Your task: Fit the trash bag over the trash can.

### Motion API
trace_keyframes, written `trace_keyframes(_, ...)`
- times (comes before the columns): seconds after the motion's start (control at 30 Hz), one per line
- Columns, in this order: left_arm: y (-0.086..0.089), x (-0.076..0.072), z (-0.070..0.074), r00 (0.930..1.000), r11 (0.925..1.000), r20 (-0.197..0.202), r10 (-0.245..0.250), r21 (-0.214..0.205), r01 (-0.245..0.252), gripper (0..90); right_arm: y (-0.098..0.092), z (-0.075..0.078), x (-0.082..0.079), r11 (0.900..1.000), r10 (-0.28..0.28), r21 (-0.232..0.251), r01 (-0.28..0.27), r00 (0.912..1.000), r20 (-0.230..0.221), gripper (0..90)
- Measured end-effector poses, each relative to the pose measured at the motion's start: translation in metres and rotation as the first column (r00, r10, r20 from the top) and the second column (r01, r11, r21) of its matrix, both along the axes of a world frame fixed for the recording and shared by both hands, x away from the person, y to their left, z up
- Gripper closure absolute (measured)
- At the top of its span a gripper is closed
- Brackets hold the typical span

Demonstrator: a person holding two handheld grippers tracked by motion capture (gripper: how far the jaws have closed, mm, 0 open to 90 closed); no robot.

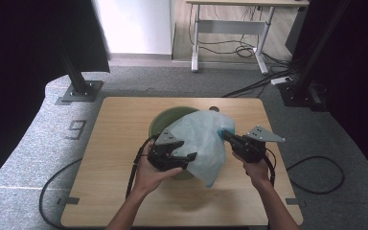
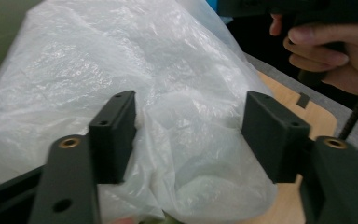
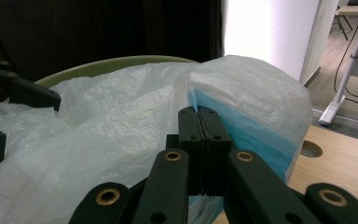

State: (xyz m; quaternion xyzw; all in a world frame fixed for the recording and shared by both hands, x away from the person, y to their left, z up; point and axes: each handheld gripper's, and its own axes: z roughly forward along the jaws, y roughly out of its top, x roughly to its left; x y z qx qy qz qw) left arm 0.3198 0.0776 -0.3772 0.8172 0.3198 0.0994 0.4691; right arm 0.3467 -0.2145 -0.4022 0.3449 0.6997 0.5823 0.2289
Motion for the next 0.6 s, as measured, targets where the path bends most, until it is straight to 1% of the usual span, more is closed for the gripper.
trace_keyframes(0.13,-0.001,0.0,-0.002,0.999,0.999,-0.014,-0.043,-0.014,0.043,48.6,-0.001,0.0,0.0,1.0,-0.004,0.004,0.004,1.0,0.0,87.6)
trace_keyframes(0.2,-0.001,-0.001,-0.003,0.998,0.9978,-0.016,-0.061,-0.029,0.06,55.8,-0.001,0.0,0.0,1.0,-0.003,0.003,0.003,1.0,-0.001,87.7)
trace_keyframes(0.37,0.002,-0.003,-0.001,0.9976,0.9946,-0.001,-0.07,-0.077,0.07,68.8,-0.004,-0.002,0.0,0.9999,-0.01,0.006,0.01,0.9999,-0.003,87.6)
trace_keyframes(0.47,0.005,-0.002,0.0,0.9968,0.9906,-0.009,-0.079,-0.113,0.077,76.4,-0.007,-0.003,0.0,0.9998,-0.016,0.012,0.016,0.9998,-0.011,87.6)
trace_keyframes(0.5,0.006,-0.001,0.001,0.9966,0.9879,-0.012,-0.082,-0.133,0.08,78.6,-0.007,-0.003,0.0,0.9998,-0.017,0.013,0.018,0.9998,-0.012,87.6)
trace_keyframes(0.57,0.009,0.0,0.003,0.9962,0.9829,-0.01,-0.086,-0.164,0.083,82.4,-0.008,-0.003,0.0,0.9997,-0.017,0.015,0.018,0.9998,-0.012,87.5)
trace_keyframes(0.6,0.011,0.0,0.004,0.9965,0.9813,-0.002,-0.083,-0.174,0.082,84.1,-0.009,-0.003,0.0,0.9997,-0.018,0.016,0.018,0.9997,-0.014,87.4)
